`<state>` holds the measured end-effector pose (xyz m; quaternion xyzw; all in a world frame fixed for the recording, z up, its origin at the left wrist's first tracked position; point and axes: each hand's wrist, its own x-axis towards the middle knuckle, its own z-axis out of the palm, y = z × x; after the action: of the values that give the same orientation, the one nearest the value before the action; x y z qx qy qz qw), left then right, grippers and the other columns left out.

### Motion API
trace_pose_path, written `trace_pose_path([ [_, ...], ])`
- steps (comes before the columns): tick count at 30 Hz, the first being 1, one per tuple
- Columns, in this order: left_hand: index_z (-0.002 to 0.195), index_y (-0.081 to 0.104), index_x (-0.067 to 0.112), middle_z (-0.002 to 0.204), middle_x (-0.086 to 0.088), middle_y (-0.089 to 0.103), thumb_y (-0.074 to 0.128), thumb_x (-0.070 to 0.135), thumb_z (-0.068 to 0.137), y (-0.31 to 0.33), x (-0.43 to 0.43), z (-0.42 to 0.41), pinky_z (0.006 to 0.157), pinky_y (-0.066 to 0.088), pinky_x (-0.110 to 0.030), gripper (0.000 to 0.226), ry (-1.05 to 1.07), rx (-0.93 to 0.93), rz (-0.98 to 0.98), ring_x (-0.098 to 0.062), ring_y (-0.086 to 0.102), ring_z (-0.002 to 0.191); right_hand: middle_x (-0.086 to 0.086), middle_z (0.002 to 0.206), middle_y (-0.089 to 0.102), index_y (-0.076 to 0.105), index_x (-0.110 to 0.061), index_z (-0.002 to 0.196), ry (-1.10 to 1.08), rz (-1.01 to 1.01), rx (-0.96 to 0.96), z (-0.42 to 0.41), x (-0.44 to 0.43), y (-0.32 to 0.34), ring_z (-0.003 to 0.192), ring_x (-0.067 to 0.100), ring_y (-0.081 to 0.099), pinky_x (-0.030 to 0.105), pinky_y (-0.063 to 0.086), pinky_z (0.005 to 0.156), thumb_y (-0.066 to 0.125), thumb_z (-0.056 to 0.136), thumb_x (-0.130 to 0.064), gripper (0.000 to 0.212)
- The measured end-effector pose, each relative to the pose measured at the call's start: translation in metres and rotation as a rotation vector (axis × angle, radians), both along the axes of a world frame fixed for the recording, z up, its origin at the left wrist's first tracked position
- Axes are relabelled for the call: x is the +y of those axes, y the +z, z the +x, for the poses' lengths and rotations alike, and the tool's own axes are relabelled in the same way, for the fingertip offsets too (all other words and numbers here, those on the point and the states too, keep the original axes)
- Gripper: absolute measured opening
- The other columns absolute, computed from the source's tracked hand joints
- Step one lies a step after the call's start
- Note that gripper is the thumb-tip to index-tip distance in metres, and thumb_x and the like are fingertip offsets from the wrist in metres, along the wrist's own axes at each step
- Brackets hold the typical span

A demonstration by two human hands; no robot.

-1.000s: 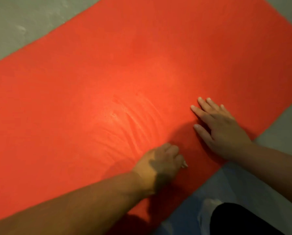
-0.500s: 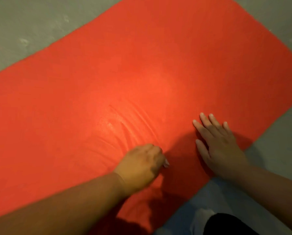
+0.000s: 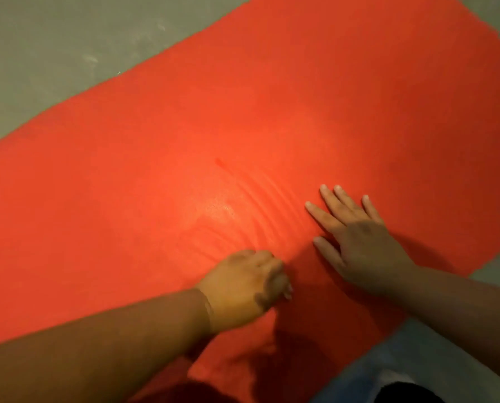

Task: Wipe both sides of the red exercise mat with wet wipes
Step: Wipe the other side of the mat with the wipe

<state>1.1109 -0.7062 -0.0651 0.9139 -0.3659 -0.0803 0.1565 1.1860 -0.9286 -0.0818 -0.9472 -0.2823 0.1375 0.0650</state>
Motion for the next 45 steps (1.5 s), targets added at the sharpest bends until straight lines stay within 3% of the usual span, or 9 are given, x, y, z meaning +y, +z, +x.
trace_pose_path([
  [3,0.085,0.066,0.015,0.083,-0.007,0.061,0.045,0.033,0.093,-0.009,0.060,0.065,0.064,0.049,-0.037,0.029,0.401,-0.213,0.176,-0.031,0.060,0.079,0.008,0.154,0.027,0.039,-0.026,0.142,0.070,-0.001,0.003,-0.002,0.007,-0.001,0.142,0.025,0.025,0.053,0.020,0.110,0.032,0.088,-0.049,0.059],
  [7,0.093,0.063,0.006,0.096,-0.017,0.059,0.049,0.026,0.097,-0.006,0.087,0.089,0.076,0.044,-0.043,0.025,0.993,-0.111,0.164,-0.037,0.055,0.096,0.008,0.154,0.028,0.038,-0.026,0.143,0.052,-0.006,0.003,0.001,0.018,-0.002,0.142,0.025,0.026,0.054,0.021,0.109,0.034,0.088,-0.049,0.059],
  [14,0.082,0.065,0.018,0.076,-0.002,0.058,0.044,0.026,0.090,-0.004,0.034,0.023,0.063,0.043,-0.033,0.024,0.017,-0.007,-0.025,-0.022,0.056,0.070,0.006,0.155,0.025,0.036,-0.027,0.143,0.055,0.016,-0.001,0.002,0.017,-0.003,0.143,0.022,0.019,0.053,0.017,0.111,0.031,0.089,-0.050,0.059],
  [18,0.084,0.065,0.006,0.081,-0.017,0.059,0.044,0.027,0.090,-0.007,0.128,0.101,0.068,0.049,-0.045,0.030,0.392,-0.228,0.211,-0.038,0.059,0.077,0.004,0.156,0.022,0.034,-0.028,0.144,0.054,0.011,0.014,0.002,0.015,-0.002,0.143,0.020,0.014,0.052,0.016,0.112,0.029,0.089,-0.051,0.060],
  [22,0.092,0.063,-0.001,0.093,-0.024,0.059,0.051,0.018,0.095,-0.003,0.129,0.094,0.078,0.041,-0.047,0.023,0.989,-0.098,0.203,-0.043,0.055,0.091,0.005,0.156,0.024,0.035,-0.026,0.143,0.023,0.023,0.020,0.001,0.024,-0.001,0.143,0.021,0.017,0.052,0.016,0.111,0.030,0.089,-0.050,0.060],
  [29,0.082,0.065,0.017,0.079,-0.004,0.061,0.053,0.026,0.089,-0.003,0.059,0.026,0.066,0.044,-0.035,0.016,0.141,-0.019,0.020,-0.026,0.057,0.071,0.005,0.156,0.024,0.037,-0.026,0.144,0.108,0.030,0.012,0.003,0.041,0.003,0.144,0.022,0.019,0.051,0.016,0.113,0.030,0.088,-0.051,0.061],
  [36,0.096,0.067,0.003,0.101,-0.022,0.062,0.056,0.020,0.094,-0.007,0.147,0.096,0.082,0.037,-0.042,0.020,1.108,-0.067,0.148,-0.040,0.055,0.098,0.004,0.157,0.019,0.032,-0.026,0.146,0.064,0.011,0.025,0.001,0.047,-0.001,0.144,0.016,0.010,0.048,0.012,0.115,0.027,0.087,-0.051,0.064],
  [42,0.082,0.065,0.019,0.080,-0.002,0.061,0.058,0.022,0.087,0.002,0.079,0.008,0.072,0.038,-0.030,0.009,0.128,0.026,0.025,-0.023,0.057,0.074,0.005,0.157,0.019,0.034,-0.024,0.145,0.075,0.030,0.027,0.001,0.048,-0.002,0.144,0.018,0.011,0.049,0.012,0.115,0.028,0.087,-0.049,0.063],
  [45,0.085,0.068,0.014,0.083,-0.008,0.062,0.057,0.025,0.091,-0.005,0.126,0.050,0.072,0.042,-0.037,0.017,0.360,-0.080,0.130,-0.031,0.060,0.080,0.003,0.158,0.017,0.032,-0.024,0.146,0.082,0.029,0.030,0.002,0.050,-0.003,0.144,0.014,0.008,0.048,0.011,0.116,0.028,0.087,-0.048,0.063],
])
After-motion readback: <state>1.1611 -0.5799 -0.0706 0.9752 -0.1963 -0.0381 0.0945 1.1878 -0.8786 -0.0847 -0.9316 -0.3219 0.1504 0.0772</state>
